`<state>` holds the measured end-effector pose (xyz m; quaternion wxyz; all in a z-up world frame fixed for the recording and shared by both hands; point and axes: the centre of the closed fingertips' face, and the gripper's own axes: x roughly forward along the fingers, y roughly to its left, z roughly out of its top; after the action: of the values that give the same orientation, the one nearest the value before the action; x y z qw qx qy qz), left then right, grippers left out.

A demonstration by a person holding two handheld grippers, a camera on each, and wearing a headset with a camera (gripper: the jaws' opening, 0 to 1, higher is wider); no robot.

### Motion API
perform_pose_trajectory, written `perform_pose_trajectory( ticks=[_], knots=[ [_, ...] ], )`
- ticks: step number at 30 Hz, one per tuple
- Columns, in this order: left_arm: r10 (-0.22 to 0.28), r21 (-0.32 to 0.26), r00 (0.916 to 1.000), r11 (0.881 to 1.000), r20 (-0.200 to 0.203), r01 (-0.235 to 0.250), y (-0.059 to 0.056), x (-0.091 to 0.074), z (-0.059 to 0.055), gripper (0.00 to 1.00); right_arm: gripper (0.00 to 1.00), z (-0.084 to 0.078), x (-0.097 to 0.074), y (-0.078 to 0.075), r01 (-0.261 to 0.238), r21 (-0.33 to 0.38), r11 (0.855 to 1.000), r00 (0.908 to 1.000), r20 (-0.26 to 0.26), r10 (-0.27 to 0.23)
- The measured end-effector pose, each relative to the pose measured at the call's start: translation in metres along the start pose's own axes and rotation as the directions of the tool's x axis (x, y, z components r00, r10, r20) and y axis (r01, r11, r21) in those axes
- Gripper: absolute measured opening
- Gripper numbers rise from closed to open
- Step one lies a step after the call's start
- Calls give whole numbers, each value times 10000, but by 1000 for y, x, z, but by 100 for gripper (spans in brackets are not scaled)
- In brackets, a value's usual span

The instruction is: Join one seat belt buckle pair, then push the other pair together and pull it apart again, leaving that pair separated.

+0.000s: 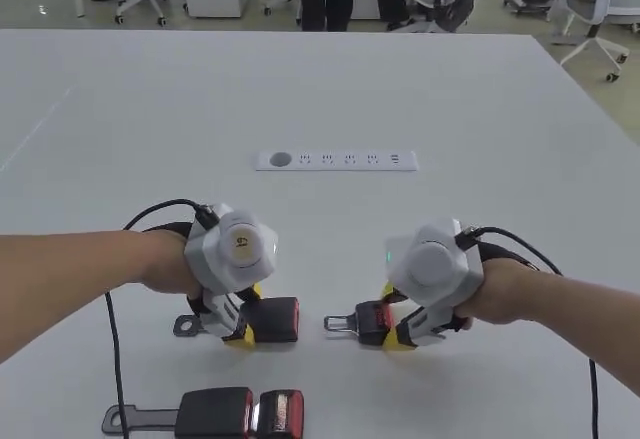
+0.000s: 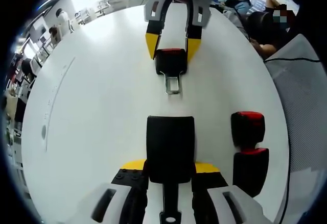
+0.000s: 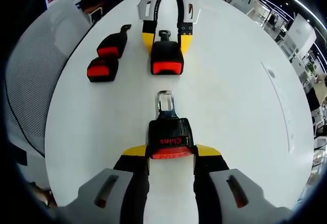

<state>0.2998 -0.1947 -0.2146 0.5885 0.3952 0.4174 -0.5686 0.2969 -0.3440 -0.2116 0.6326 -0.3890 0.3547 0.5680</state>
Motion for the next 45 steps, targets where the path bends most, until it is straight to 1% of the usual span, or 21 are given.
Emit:
perform_pose_trajectory(
  ticks=[7,22,24,27,28,30,33,36,38,39,41,43,45],
  knots=[
    [-2,67,10000,10000,28,1,-2,-1,1,33,32,-4,-2,-1,3,210,9998,10000,69,-4],
    [6,79,9996,10000,287,-8,0,-1,0,33,33,-4,-2,-2,-70,391,9992,9999,155,64],
    [53,9,9996,10000,263,-54,0,-1,0,34,34,-5,-2,-2,-23,459,9989,9999,159,16],
    [192,32,9994,9998,274,-192,5,0,-1,37,39,-6,-3,-4,98,506,9987,9998,152,-106],
    [263,-61,9992,9996,303,-261,7,-1,-2,38,40,-6,-3,-5,135,544,9984,9998,152,-143],
    [317,-117,9990,9994,317,-314,9,-1,-5,42,44,-6,-5,-6,281,578,9979,9995,144,-290],
    [301,-81,9992,9995,247,-299,7,-3,-9,45,50,-8,-6,-6,382,630,9973,9991,152,-392],
    [370,-76,9992,9993,170,-369,6,-6,-16,47,53,-13,-7,-7,423,854,9954,9988,204,-442],
    [398,-146,9991,9991,178,-395,4,-10,-22,47,56,-16,-8,-4,403,1080,9933,9987,259,-433],
    [436,-304,9986,9986,294,-427,4,-12,-24,47,56,-18,-9,-2,365,1197,9921,9987,317,-406],
    [451,-548,9982,9976,397,-429,1,-16,-29,48,58,-20,-11,0,366,1439,9889,9980,462,-437],
    [454,-747,9981,9963,422,-422,3,-18,-39,49,59,-21,-14,3,397,1568,9868,9973,546,-488],
    [480,-853,9977,9954,473,-438,-1,-21,-42,50,60,-21,-17,6,402,1668,9852,9964,671,-520]
  ],
)
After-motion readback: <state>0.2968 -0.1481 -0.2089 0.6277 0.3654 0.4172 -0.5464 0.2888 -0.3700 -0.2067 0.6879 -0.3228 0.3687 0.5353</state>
